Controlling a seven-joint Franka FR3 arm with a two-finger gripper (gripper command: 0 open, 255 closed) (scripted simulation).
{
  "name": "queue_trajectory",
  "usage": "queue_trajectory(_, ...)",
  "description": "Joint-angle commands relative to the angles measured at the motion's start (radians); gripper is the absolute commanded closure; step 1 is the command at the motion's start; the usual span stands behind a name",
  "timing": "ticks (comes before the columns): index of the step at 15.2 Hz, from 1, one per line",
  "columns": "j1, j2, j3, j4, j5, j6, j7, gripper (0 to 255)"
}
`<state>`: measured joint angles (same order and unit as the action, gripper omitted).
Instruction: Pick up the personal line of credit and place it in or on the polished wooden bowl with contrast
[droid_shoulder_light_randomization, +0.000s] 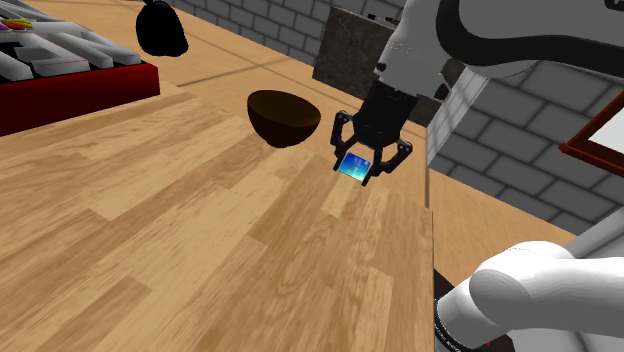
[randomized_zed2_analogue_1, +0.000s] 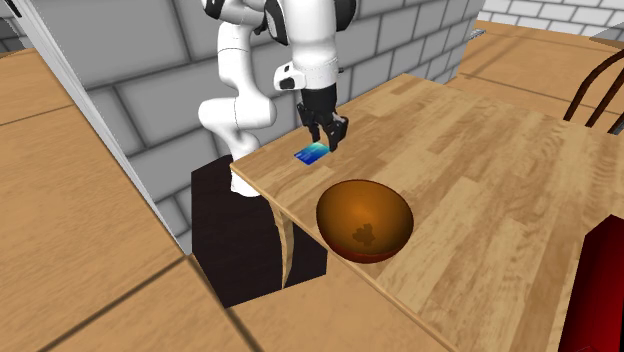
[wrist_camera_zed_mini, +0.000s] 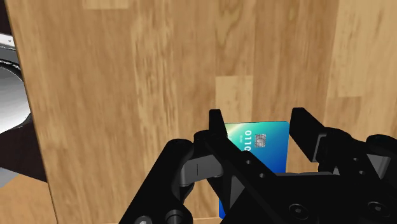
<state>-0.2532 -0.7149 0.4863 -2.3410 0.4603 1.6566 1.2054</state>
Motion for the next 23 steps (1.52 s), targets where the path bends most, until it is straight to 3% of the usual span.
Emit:
queue_trajectory(1, -0.002, 0.0, -0.008, 0.027, -0.006, -0.027, 0.005, 255)
queue_trajectory(16, -0.019, 0.048, -0.047, 0.246, -0.046, -0.198, 0.045, 255)
queue_trajectory(23, -0.089, 0.341, 0.051, 0.478, -0.125, -0.13, 0.099, 255)
